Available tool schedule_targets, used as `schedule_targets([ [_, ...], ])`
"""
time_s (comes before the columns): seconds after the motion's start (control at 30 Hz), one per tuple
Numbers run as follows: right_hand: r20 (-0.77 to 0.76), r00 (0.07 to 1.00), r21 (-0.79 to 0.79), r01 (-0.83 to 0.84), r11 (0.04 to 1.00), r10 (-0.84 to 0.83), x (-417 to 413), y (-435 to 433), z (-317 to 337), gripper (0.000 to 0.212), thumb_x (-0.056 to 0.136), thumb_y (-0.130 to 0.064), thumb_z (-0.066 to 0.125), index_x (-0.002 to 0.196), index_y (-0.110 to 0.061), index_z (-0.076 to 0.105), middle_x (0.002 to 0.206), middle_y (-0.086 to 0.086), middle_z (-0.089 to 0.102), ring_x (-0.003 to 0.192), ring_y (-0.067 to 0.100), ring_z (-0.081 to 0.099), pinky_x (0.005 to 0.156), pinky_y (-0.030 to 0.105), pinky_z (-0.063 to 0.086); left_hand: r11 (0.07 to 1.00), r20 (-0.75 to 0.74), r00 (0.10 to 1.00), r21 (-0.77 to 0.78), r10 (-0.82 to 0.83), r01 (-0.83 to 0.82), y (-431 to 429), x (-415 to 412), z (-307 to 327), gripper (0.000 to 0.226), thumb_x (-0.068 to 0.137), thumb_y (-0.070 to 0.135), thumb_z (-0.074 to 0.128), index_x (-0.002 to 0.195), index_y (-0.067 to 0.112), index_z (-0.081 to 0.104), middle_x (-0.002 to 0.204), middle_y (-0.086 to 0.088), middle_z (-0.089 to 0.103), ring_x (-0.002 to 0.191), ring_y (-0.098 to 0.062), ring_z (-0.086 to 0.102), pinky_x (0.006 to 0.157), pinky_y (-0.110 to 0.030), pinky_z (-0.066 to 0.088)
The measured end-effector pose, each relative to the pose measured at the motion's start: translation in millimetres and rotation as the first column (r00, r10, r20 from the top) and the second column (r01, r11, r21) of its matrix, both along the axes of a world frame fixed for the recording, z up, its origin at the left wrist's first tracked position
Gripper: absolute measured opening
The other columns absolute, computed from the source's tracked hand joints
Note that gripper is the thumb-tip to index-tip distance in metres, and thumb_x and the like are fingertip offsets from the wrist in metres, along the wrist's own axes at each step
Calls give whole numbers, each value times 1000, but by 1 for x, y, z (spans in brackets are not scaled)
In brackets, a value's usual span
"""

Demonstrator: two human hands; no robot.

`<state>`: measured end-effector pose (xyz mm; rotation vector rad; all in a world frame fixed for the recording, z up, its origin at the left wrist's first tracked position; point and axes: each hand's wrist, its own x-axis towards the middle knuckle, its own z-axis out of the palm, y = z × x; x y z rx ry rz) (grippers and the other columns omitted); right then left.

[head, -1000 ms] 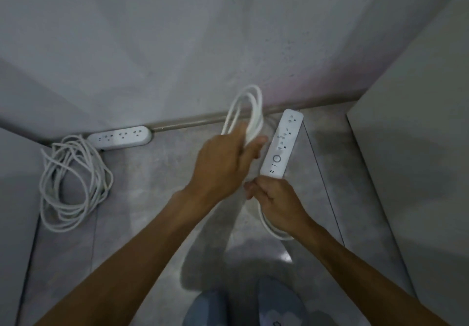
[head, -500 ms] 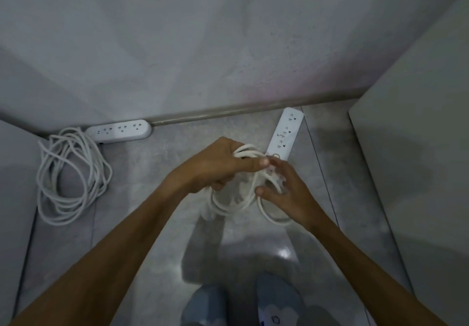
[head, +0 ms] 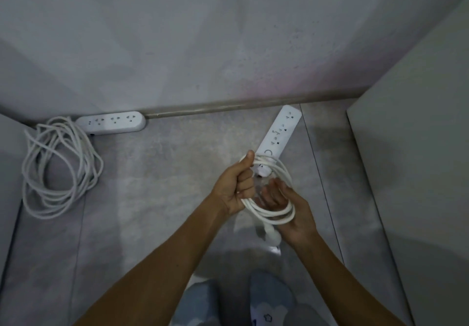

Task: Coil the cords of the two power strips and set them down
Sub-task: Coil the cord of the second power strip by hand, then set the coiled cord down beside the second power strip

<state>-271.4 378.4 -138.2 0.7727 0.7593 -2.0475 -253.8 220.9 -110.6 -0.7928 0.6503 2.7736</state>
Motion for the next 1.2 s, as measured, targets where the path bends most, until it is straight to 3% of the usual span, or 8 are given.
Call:
schedule_targets([
  [0.13,-183,979,310,-34,950,94,8,17,-1,40,75,-23,81,108,-1,71,104,20,71,92,31,71,82,41,60,981,87,978,24,190,-192,18,4,-21,36,87,34,58,54,22,54,34,9,26,24,-2,23,28,-16,15],
  [0.23,-416,834,738,76,670,363,17,30,-4,32,87,-30,72,111,-9,66,100,12,74,90,26,73,73,39,61,969,181,952,-73,246,-236,36,12,-26,30,91,34,62,67,16,61,37,6,36,26,-4,33,28,-16,29],
  [0.3,-462,725,835,162,526,511,25,36,-7,41,88,-37,70,123,-19,59,112,0,70,101,16,69,85,36,58,945,289,920,-269,264,-186,48,19,-28,33,93,39,61,77,11,62,45,1,43,34,-10,41,35,-20,39],
  [0.43,-451,682,882,242,405,575,33,36,-12,63,89,-38,67,143,-19,41,126,-1,62,109,11,60,88,21,49,791,313,897,-608,311,-62,61,24,-38,39,97,46,53,97,8,62,71,-9,60,57,-20,62,54,-34,56],
  [0.6,-495,588,860,434,268,639,36,23,-22,47,92,-26,67,133,-8,53,122,7,63,110,13,58,92,24,45,292,196,941,-950,275,113,72,30,-45,44,101,47,38,141,32,45,131,-4,59,116,-16,57,101,-37,49],
  [0.8,-422,578,884,432,176,699,24,18,-31,31,92,-17,58,122,-10,56,109,8,64,98,23,63,85,42,54,-342,244,970,-912,-9,227,59,44,-61,81,84,54,64,148,16,32,135,-7,51,115,-22,51,92,-38,47],
  [1.07,-364,665,919,371,135,652,19,16,-31,20,86,-11,57,106,-13,53,94,4,59,81,22,61,73,39,54,-439,331,943,-851,-24,287,56,36,-58,69,78,29,68,140,15,39,122,-9,52,104,-26,52,82,-39,50],
  [1.2,-335,582,919,374,123,741,22,9,-29,19,85,-5,59,99,-11,47,98,6,52,84,20,54,73,34,48,-497,258,966,-836,21,234,46,38,-65,59,79,11,66,136,6,49,115,-14,60,93,-30,57,74,-40,51],
])
